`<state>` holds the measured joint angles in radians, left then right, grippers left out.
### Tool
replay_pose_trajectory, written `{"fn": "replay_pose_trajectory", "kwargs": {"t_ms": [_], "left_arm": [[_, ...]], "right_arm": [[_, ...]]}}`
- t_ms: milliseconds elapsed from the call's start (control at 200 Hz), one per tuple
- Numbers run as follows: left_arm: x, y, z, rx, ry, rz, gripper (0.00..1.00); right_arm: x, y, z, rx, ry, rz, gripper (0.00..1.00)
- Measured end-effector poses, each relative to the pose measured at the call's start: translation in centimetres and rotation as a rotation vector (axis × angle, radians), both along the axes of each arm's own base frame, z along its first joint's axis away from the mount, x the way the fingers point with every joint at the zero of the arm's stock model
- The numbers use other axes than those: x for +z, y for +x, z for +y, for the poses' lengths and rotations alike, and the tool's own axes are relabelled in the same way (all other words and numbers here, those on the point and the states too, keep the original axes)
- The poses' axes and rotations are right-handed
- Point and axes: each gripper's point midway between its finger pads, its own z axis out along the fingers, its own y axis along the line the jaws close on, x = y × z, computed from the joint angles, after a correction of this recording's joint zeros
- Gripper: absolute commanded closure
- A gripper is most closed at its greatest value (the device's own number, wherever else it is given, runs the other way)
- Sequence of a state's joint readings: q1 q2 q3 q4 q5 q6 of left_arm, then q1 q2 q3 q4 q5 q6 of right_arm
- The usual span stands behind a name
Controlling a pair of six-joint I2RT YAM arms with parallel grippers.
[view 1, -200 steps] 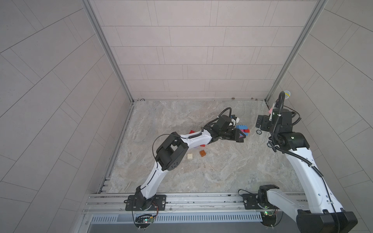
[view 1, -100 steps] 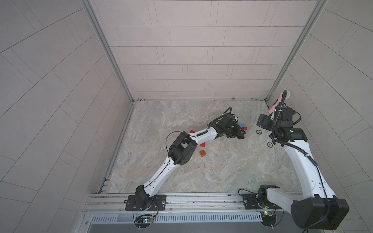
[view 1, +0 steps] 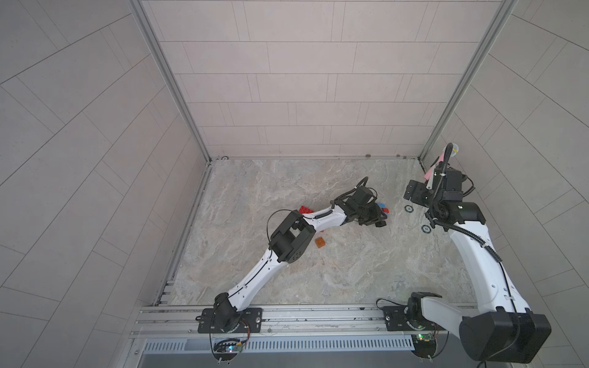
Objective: Assemble the letter p with lego
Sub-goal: Place the lego brick at the center of the board.
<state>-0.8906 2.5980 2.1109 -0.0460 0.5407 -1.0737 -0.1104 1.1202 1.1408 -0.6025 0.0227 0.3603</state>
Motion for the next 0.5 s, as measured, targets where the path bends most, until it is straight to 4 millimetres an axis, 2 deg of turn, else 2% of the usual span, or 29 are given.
{"fn": "replay_pose_trajectory", "kwargs": {"t_ms": [405, 455, 500], "left_arm": [[-0.82, 0.55, 0.77, 0.022, 0.024, 0.009, 0.69], [-0.91, 0.67, 0.86, 0.024, 0.019, 0.010, 0.66], [-1.00, 0.76, 0.89, 0.025, 0.013, 0.009, 0.55]], "right_arm": [[-0.03, 0.01, -0.01, 0.005, 0.012, -0.001, 0.05], [-0.01, 0.01, -0.01, 0.005, 0.014, -0.002, 0.05], [-0.03, 0.01, -0.03, 0.006, 0.015, -0.002, 0.05]]}}
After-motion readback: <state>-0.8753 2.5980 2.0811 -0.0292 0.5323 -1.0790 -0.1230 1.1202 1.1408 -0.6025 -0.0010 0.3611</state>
